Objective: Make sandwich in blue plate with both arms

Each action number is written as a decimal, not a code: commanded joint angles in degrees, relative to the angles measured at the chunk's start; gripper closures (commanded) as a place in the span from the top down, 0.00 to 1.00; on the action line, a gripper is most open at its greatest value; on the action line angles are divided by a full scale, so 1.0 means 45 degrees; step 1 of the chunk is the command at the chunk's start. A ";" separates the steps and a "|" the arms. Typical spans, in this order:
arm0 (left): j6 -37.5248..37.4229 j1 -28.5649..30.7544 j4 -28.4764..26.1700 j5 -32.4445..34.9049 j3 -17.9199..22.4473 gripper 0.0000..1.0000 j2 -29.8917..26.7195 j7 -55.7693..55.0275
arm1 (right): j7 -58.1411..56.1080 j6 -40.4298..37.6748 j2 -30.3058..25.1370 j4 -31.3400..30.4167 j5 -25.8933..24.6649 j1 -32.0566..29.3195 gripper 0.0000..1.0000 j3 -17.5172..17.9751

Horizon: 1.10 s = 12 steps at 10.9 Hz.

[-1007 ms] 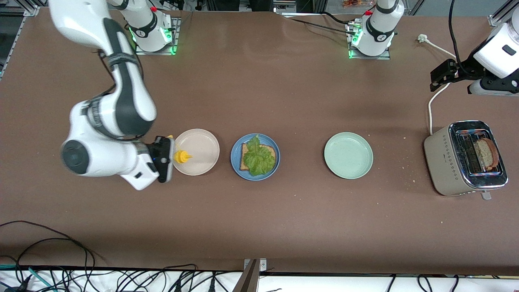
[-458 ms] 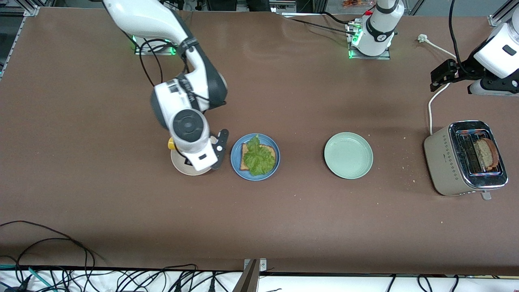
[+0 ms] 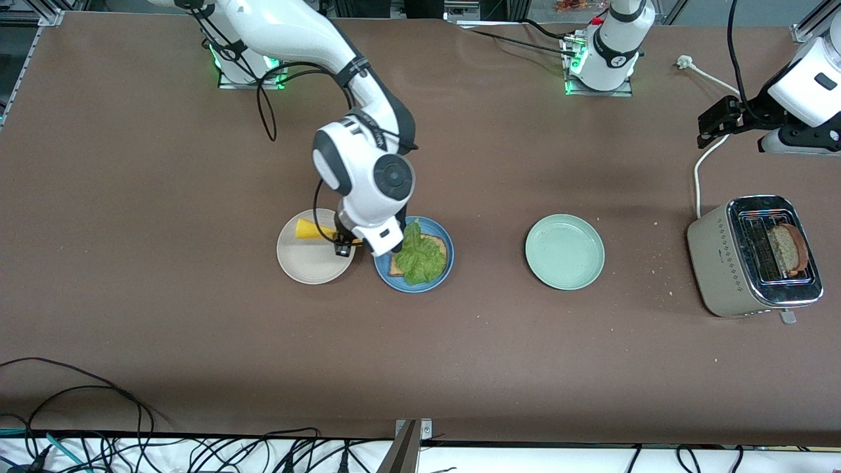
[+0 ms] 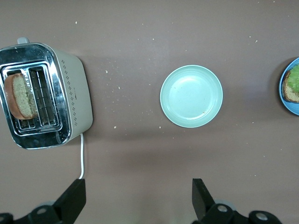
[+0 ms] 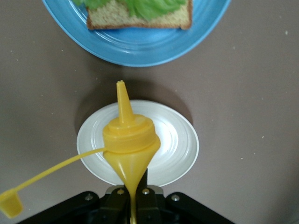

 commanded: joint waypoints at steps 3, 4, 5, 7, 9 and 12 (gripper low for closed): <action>-0.0098 0.0037 0.0196 0.0248 -0.0036 1.00 0.0048 0.0254 | 0.0027 -0.0199 0.0188 0.0313 -0.0938 0.0322 0.00 -0.0102; -0.0098 0.0056 0.0196 0.0248 -0.0036 1.00 0.0048 0.0254 | 0.0008 -0.0257 0.0168 0.0332 -0.0978 0.0323 0.00 -0.0102; -0.0098 0.0057 0.0196 0.0248 -0.0036 1.00 0.0048 0.0254 | -0.0050 -0.0257 0.0110 0.0371 -0.0978 0.0323 0.00 -0.0140; -0.0098 0.0057 0.0196 0.0248 -0.0036 1.00 0.0048 0.0254 | -0.0361 -0.0277 -0.0027 0.0371 -0.0940 0.0226 0.00 -0.0180; -0.0098 0.0057 0.0196 0.0248 -0.0016 1.00 0.0048 0.0254 | -0.1140 -0.0296 -0.0357 0.0371 -0.0493 -0.0085 0.00 -0.0238; -0.0078 0.0076 0.0196 0.0151 -0.0016 1.00 0.0068 0.0254 | -0.3322 -0.0316 -0.1293 0.0352 0.2196 -0.1487 0.00 -0.0180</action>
